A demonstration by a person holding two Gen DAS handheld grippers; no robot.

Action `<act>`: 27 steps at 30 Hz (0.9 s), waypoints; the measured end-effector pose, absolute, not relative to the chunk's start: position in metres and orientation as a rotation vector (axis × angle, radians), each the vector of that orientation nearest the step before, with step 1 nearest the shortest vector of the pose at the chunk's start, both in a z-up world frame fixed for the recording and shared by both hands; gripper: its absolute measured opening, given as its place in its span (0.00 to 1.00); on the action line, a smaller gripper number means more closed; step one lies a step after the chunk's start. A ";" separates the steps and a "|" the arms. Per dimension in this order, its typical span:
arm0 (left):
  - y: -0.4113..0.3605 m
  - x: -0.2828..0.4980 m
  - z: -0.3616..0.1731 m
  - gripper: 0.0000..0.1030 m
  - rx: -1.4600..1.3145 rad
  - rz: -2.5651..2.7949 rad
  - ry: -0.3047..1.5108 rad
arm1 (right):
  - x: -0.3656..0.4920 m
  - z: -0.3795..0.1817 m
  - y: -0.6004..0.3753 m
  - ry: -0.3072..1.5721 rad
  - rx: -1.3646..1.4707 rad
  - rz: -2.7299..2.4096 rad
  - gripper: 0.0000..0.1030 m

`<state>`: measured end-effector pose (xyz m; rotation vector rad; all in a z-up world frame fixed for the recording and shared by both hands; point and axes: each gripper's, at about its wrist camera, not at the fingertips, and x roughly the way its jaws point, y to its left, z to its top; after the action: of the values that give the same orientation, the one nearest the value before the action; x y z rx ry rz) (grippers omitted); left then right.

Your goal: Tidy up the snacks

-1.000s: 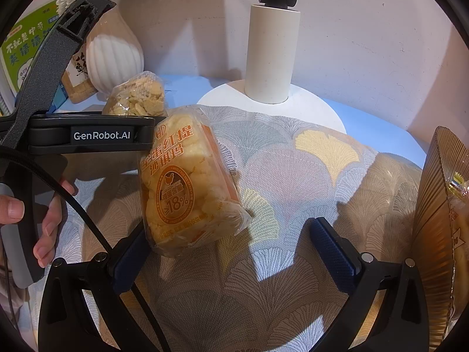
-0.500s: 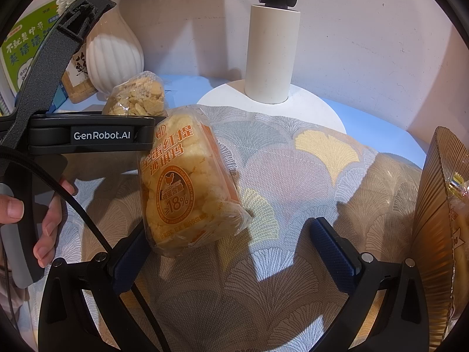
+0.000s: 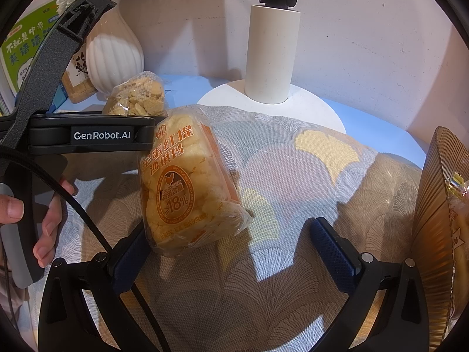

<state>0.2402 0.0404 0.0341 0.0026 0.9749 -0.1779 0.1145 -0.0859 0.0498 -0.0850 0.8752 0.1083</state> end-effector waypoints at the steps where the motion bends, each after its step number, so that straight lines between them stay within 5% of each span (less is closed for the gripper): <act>1: 0.040 0.240 0.034 1.00 0.003 -0.178 0.975 | 0.114 0.050 -0.086 0.875 -0.085 0.108 1.00; 27: 0.043 0.238 0.031 1.00 -0.003 -0.188 0.971 | 0.116 0.050 -0.087 0.862 -0.071 0.109 1.00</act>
<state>0.2382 0.0431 0.0309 -0.0034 0.9708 -0.1875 0.1165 -0.0869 0.0498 -0.0713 0.8623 0.1092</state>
